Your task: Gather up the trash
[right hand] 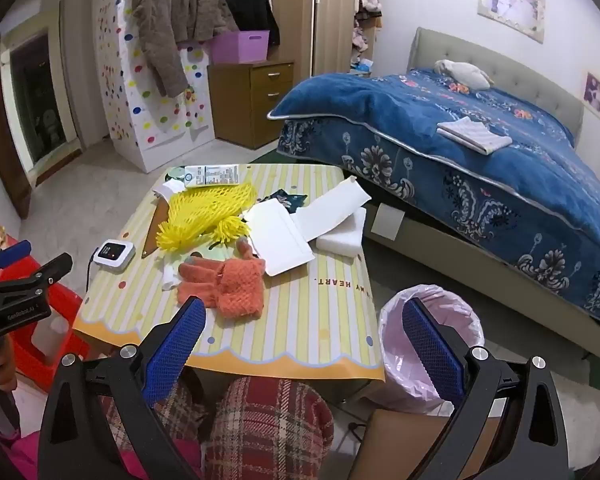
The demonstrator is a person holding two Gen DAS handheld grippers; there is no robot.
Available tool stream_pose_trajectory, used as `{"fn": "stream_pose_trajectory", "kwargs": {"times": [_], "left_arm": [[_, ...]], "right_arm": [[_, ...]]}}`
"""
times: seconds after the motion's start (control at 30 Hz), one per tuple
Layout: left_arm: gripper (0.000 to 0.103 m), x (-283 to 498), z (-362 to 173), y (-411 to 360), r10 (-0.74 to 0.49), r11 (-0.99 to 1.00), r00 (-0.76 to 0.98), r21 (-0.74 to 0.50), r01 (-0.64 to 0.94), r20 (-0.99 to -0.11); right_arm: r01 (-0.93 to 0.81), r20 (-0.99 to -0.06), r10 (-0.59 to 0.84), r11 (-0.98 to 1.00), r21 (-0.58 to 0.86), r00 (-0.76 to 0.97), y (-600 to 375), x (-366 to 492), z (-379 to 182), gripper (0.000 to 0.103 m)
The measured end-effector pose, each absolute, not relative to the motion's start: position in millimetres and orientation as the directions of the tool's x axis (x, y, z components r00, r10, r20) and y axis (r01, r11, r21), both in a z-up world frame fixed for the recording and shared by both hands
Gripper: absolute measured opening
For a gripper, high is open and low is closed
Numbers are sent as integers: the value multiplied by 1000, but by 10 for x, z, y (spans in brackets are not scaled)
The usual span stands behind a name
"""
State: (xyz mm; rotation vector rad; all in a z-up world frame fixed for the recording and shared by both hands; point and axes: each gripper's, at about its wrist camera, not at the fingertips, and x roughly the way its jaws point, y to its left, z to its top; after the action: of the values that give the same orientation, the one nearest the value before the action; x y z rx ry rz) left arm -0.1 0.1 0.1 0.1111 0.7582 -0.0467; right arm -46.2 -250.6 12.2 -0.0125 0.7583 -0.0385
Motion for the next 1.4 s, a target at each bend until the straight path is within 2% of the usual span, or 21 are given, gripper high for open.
{"fn": "stream_pose_trajectory", "kwargs": {"times": [1.4], "left_arm": [[96,2,0,0,-4,993,723,81,83,-691]], "right_arm": [[27,-686,-33,999,-19,727,-2474,-464,104,98]]}}
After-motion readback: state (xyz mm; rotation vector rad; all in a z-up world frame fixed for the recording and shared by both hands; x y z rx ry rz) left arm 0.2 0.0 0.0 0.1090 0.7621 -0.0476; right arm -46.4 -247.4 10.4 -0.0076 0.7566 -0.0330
